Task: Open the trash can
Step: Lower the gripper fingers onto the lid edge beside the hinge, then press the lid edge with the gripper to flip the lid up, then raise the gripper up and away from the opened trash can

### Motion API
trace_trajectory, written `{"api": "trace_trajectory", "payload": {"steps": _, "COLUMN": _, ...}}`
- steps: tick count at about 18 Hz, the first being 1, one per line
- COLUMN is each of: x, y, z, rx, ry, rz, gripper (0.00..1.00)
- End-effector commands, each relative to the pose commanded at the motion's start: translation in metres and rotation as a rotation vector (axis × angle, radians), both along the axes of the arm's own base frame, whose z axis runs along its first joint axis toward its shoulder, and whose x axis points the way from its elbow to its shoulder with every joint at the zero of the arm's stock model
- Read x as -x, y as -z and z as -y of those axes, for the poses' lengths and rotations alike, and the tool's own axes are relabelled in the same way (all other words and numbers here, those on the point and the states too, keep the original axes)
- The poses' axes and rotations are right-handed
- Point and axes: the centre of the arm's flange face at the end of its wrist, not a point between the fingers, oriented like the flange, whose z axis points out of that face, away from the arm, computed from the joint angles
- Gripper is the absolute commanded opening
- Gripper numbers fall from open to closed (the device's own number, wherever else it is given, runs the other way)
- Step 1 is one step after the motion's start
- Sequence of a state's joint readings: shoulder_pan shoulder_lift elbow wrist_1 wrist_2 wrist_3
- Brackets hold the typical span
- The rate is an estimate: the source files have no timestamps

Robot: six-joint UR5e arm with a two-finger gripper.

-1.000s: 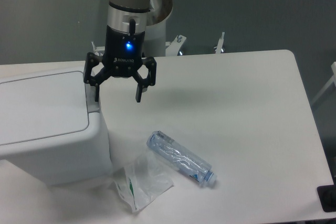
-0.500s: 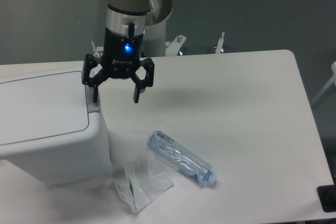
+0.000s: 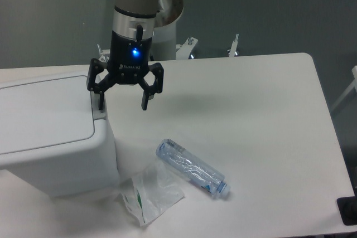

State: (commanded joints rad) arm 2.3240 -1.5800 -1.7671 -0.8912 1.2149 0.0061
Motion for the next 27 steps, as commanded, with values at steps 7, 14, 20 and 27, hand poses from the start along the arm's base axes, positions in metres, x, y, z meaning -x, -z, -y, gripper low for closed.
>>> {"api": "trace_trajectory", "payload": {"steps": 7, "x": 0.000, "y": 0.003, "z": 0.000, "rx": 0.003, "ry": 0.001, "rz": 0.002, "gripper": 1.00}}
{"api": "trace_trajectory", "payload": {"steps": 14, "x": 0.000, "y": 0.002, "z": 0.000, "rx": 0.002, "ry": 0.001, "rz": 0.001, "gripper": 1.00}}
{"api": "trace_trajectory", "payload": {"steps": 20, "x": 0.002, "y": -0.034, "z": 0.000, "rx": -0.046, "ry": 0.001, "rz": -0.053, "gripper": 1.00}}
{"api": "trace_trajectory", "payload": {"steps": 27, "x": 0.066, "y": -0.101, "z": 0.023, "rx": -0.132, "ry": -0.105, "rz": -0.168, "gripper": 1.00}}
